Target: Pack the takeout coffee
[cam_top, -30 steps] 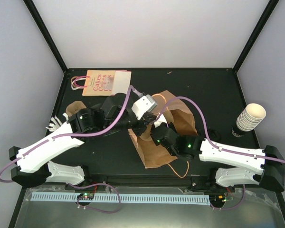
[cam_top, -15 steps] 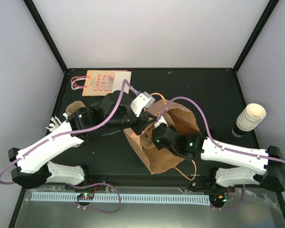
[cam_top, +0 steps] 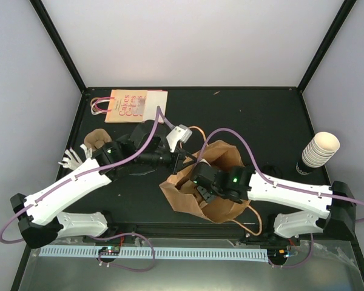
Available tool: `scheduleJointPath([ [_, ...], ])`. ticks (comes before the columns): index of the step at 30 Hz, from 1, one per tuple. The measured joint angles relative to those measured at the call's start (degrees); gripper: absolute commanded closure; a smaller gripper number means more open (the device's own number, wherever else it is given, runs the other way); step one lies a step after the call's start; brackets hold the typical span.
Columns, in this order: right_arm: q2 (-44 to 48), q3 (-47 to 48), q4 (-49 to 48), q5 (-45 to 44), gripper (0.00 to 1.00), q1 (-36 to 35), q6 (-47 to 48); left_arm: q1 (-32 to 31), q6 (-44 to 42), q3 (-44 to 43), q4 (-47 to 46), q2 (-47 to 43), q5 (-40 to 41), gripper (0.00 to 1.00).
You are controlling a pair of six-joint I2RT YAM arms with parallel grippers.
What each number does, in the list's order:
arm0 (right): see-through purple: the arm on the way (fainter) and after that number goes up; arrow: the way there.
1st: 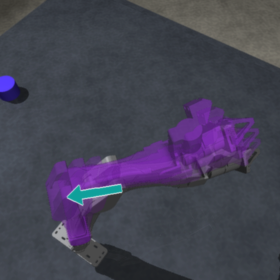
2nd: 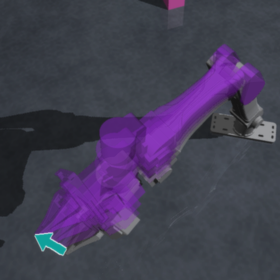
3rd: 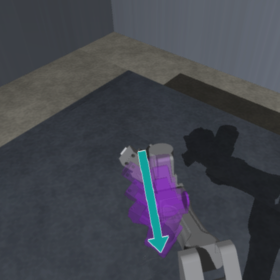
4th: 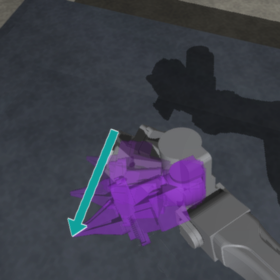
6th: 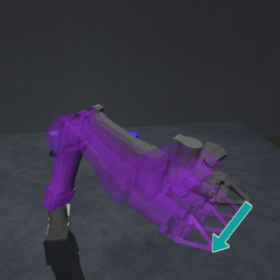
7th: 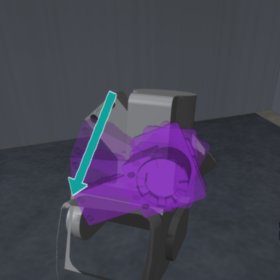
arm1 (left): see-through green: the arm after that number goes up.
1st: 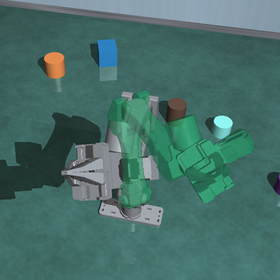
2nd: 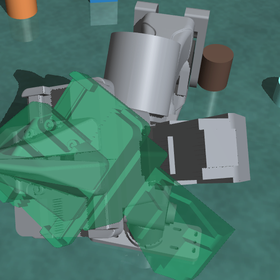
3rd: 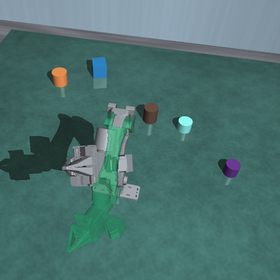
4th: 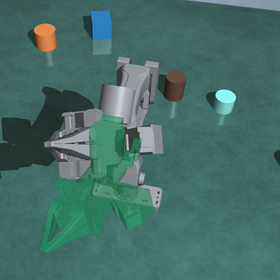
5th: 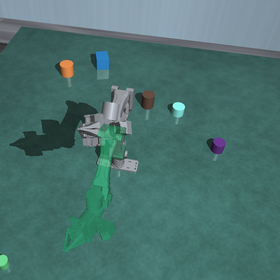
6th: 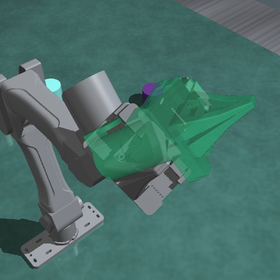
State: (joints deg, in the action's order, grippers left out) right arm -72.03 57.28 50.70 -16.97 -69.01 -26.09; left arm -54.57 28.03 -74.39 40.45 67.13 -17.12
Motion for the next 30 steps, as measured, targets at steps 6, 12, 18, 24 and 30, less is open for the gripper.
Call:
scheduleJointPath([
  [6, -1.6, 1.4, 1.6, 2.2, 0.68, 0.0, -0.3, 1.7, 1.2, 2.3, -1.8, -1.5, -3.0, 0.82],
  [12, -2.5, 2.0, 1.7, 3.5, 0.68, 0.0, 0.0, 2.8, 0.0, 1.7, -1.5, -2.2, -4.3, 0.41],
  [18, -2.8, 2.1, 1.6, 4.2, 0.68, 0.0, 0.2, 4.4, -1.4, -3.1, 1.2, -4.8, -4.0, 0.1],
  [24, -0.9, -0.4, -0.3, 4.2, 0.68, 0.0, 0.2, 9.7, -1.8, -7.6, 5.3, -8.9, -3.9, 0.06],
  [30, 2.4, -4.9, -4.0, 4.3, 0.68, 0.0, 0.2, 19.3, -1.9, -5.4, 10.4, -9.4, -2.8, 0.02],
])
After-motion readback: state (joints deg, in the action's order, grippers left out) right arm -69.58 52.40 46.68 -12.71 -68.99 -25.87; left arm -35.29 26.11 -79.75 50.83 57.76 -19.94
